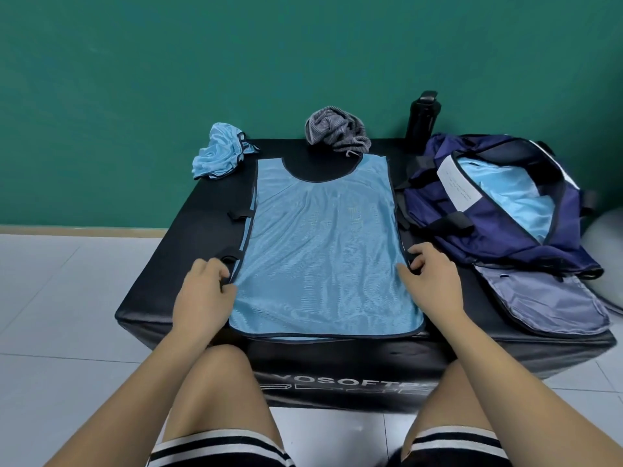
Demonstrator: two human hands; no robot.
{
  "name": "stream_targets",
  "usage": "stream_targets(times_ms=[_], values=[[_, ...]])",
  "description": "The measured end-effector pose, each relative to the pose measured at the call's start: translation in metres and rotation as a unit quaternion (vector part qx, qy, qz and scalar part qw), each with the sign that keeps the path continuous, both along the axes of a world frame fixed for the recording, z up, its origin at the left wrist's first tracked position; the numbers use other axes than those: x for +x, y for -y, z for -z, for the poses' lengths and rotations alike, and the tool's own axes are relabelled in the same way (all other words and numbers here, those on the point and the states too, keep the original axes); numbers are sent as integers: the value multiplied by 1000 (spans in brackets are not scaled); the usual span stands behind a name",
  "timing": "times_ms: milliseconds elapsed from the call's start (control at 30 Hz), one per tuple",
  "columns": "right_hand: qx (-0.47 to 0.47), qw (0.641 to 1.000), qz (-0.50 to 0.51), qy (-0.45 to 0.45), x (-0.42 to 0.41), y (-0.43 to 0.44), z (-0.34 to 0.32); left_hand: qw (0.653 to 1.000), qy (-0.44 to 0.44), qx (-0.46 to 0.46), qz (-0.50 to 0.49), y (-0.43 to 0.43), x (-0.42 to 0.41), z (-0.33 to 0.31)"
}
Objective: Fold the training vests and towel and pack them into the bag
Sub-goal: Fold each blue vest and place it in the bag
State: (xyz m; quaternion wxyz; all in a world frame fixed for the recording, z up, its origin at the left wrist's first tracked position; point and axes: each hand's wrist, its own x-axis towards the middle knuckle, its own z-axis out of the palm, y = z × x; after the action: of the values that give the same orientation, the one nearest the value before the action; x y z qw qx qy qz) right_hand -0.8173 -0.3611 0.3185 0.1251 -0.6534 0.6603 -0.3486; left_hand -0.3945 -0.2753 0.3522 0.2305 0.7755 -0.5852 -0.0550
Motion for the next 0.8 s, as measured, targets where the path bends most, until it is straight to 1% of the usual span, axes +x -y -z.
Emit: stream_targets(times_ms=[67,100,167,233,267,367,500,600,667,733,800], values=[[-1,1000,0,-6,0,0,1,997,44,-31,56,10,-8,1],[-1,1000,0,-7,1,1,1,994,60,-33,89,15,-14,2],[-2,1000,-1,-9,0,0,2,986,68,-9,155,22,-22,9],[-5,1000,-1,-8,0,0,2,981,50,33,184,25,-21,21],[-5,1000,0,-6,-1,0,2,981,50,47,181,25,-17,28],[-5,1000,4,-1,-1,0,2,983,87,54,155,23,1,43],[-3,1000,7,3,-1,1,2,988,51,77,127,21,8,42],[-3,1000,8,3,-1,2,2,993,18,53,102,18,0,35],[-6,1000,10,2,-1,1,2,995,40,10,91,15,-13,30],[-11,1000,15,1,-1,0,3,991,53,-16,118,14,-27,31],[-14,999,23,-19,0,-2,5,986,52,-13,160,16,-36,37]])
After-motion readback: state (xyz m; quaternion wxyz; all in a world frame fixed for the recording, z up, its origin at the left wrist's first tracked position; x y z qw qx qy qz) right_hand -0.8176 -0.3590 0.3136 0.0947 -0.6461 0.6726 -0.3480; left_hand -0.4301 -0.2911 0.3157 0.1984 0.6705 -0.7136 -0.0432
